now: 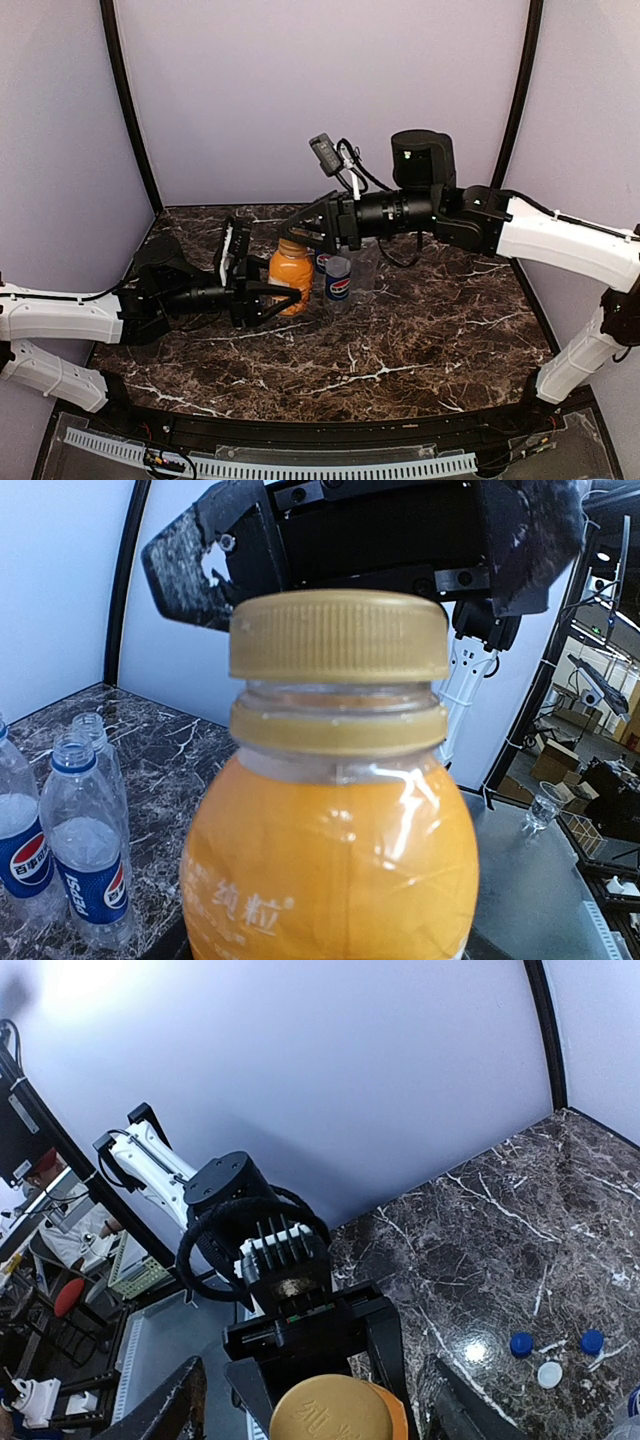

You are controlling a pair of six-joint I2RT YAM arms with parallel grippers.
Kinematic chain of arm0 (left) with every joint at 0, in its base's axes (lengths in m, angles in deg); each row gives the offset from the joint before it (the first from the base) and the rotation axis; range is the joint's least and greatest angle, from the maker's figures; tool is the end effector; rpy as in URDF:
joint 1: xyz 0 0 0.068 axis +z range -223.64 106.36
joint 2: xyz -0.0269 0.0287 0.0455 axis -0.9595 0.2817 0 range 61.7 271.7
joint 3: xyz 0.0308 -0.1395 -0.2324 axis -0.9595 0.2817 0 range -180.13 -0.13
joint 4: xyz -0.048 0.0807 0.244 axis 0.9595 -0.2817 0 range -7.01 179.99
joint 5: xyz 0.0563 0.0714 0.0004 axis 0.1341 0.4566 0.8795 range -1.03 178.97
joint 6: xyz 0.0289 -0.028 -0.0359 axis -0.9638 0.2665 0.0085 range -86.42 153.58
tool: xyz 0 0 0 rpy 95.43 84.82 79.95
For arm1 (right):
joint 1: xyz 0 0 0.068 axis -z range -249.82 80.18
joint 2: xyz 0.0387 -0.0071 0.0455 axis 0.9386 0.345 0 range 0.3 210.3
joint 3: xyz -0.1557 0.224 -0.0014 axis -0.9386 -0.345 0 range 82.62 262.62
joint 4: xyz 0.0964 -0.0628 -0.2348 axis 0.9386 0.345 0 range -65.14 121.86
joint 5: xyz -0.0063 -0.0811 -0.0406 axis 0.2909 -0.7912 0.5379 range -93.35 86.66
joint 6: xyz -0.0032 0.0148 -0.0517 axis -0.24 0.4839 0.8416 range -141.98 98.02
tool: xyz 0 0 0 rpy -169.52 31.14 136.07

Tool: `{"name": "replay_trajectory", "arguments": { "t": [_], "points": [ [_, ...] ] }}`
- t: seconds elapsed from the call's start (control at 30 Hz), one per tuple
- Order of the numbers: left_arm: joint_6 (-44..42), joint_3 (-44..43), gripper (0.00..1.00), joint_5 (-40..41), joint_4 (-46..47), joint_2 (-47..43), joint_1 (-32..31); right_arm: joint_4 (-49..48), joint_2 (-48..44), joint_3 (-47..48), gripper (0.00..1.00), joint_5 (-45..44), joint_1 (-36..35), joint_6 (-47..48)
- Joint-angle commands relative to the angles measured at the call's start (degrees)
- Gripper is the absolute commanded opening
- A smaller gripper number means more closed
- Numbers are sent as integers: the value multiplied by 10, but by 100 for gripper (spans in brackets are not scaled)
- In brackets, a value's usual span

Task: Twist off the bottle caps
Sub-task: Unscrew the bottle cap from the plastic bottle.

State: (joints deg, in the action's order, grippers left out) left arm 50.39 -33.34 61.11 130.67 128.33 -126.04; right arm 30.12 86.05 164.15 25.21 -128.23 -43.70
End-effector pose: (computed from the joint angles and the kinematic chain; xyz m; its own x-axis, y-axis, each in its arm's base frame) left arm 0.1438 -0.2142 0.2843 -0.2107 -0.1457 -0.9666 0.9636 0.1357 -0.2304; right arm 0.1705 0.3096 0.4013 -0.4484 -0.1088 -0.8872 -0.8926 0.1062 0.4381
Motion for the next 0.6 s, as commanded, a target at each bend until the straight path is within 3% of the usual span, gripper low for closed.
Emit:
{"name": "replay_trajectory", "arguments": {
  "t": [0.0, 0.2, 0.57],
  "points": [
    [-11, -10, 7, 20, -3, -19, 1, -1, 10, 14, 66, -27, -10, -10],
    [-10, -10, 7, 23, -1, -21, 1, 6, 13, 14, 61, -28, -11, -7],
    [-8, -10, 7, 23, 1, -17, 2, 4, 14, 6, 36, -16, -12, 1]
  ]
}}
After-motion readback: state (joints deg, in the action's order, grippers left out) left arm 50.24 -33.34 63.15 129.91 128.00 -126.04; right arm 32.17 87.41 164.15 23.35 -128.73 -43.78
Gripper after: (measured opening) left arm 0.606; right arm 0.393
